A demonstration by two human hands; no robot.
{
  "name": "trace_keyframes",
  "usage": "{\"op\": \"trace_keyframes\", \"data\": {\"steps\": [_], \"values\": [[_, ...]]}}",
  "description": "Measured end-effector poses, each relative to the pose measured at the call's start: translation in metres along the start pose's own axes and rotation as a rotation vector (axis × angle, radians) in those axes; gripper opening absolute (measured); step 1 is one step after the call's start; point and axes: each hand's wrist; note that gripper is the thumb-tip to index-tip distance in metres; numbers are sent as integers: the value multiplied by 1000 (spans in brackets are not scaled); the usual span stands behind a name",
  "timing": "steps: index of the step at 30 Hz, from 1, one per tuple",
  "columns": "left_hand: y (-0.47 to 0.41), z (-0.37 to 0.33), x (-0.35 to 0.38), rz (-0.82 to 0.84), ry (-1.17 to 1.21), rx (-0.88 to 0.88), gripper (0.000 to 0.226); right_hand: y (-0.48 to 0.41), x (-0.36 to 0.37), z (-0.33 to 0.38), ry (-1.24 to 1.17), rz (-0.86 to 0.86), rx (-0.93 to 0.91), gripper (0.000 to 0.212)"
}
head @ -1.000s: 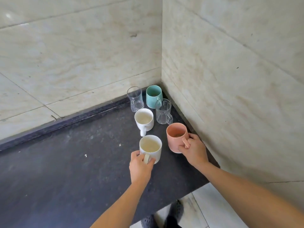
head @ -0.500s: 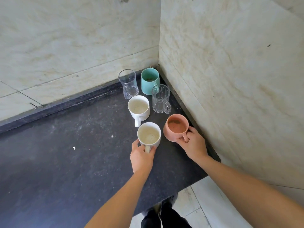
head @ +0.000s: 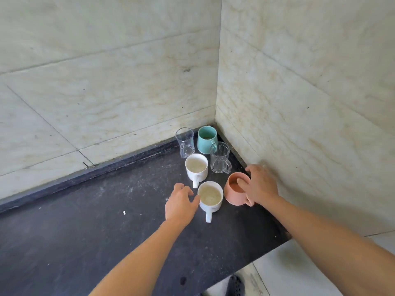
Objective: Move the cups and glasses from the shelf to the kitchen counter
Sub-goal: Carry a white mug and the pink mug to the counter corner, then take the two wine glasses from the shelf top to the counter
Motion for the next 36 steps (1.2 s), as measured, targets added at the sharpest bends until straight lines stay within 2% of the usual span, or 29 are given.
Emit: {"op": "trace_keyframes", "data": {"steps": [4, 8, 14, 18, 21, 25, 31, 36], "values": [[-11, 5, -75, -168, -124, 131, 30, -24, -36, 70, 31, -127, -290, 34], [-5, 26, -153, -377, -246, 204, 27, -36, -57, 162, 14, -194, -571, 31], [40, 76, -255, -651, -439, 76, 21, -19, -66, 301, -63, -246, -1090, 27], [99, 104, -294, -773, -571, -96, 20, 8, -62, 372, -93, -270, -1380, 24], [155, 115, -303, -846, -695, -237, 20, 38, -55, 410, -156, -211, -1534, 23], [240, 123, -289, -908, -749, -489, 25, 103, -44, 447, -255, -116, -1741, 25], [412, 109, -249, -903, -835, -906, 28, 266, -36, 474, -393, 8, -2088, 28], [562, 79, -212, -906, -869, -1226, 28, 421, -42, 454, -493, 134, -2334, 29]]}}
Point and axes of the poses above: each hand's wrist, its own y-axis away from the middle knuckle, its own x-axis out of the palm, z = x × y, and after that the axes turned 1 degree about -z, right-handed
